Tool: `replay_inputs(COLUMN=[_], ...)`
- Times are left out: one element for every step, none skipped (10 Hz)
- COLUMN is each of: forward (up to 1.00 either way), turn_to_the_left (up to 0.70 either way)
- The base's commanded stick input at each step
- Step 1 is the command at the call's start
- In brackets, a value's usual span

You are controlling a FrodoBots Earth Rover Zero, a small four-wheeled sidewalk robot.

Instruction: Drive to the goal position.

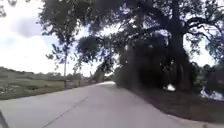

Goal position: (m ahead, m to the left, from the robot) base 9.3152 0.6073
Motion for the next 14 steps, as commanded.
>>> replay_inputs(forward=[0.85, 0.85, 0.85, 0.85, 0.85, 0.85, 0.85, 0.85, 0.85, 0.85, 0.85, 0.85, 0.85, 0.85], turn_to_the_left=[0.33, 0.31, 0.0, 0.0, 0.0, 0.0, 0.0, 0.0, 0.0, 0.0, 0.0, 0.19, 0.31, 0.18])
